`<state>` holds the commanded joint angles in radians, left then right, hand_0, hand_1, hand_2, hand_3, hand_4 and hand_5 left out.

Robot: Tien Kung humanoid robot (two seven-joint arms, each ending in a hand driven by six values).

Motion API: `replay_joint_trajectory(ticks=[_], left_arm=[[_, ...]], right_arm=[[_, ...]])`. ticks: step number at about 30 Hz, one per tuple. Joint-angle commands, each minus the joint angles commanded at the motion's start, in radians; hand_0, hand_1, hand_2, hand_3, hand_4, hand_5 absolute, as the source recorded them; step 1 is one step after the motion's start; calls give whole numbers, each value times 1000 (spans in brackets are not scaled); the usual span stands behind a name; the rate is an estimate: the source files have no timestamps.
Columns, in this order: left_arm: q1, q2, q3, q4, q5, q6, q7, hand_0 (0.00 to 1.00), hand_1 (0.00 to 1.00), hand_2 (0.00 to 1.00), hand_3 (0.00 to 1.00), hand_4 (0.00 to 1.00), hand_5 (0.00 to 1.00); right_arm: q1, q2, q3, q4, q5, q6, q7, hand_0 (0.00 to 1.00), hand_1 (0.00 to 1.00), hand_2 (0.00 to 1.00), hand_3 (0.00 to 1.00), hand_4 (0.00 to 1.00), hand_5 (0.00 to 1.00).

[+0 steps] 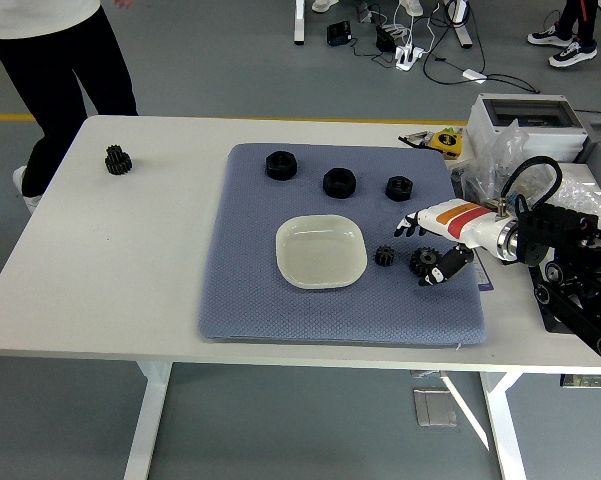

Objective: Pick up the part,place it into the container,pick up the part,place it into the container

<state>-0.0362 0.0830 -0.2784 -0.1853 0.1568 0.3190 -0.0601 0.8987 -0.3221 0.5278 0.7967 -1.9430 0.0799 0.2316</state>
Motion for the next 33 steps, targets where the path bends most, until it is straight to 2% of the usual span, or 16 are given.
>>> replay_joint_trajectory(ticks=[15, 16, 17, 27, 28, 33], left_arm=[[-6, 5, -3, 0, 18, -10, 3, 683, 711, 744, 594, 707, 587], [-6, 5, -3, 0, 19, -9, 4, 682, 711, 743, 594, 705, 584], [-6, 5, -4, 0, 20, -9, 4, 682, 711, 743, 594, 705, 584], [-8, 4, -7, 0, 25, -9, 5, 681, 710, 744, 595, 705, 586], [-8, 4, -8, 0, 27, -9, 6, 681, 710, 744, 594, 704, 587], [-9, 4, -10, 0, 33, -8, 7, 681, 710, 744, 594, 704, 587]], right_arm=[[34, 45, -45, -140, 59, -24, 5, 576, 635, 682, 737, 998, 278], [34, 46, -47, -147, 61, -25, 5, 570, 629, 674, 661, 998, 280], [34, 48, -50, -154, 64, -27, 6, 570, 629, 674, 661, 998, 280], [21, 60, -71, -182, 77, -58, 14, 562, 625, 673, 637, 974, 276], [21, 60, -72, -182, 78, -62, 14, 533, 607, 649, 596, 939, 267], [22, 67, -82, -195, 88, -86, 15, 533, 607, 649, 596, 939, 267]])
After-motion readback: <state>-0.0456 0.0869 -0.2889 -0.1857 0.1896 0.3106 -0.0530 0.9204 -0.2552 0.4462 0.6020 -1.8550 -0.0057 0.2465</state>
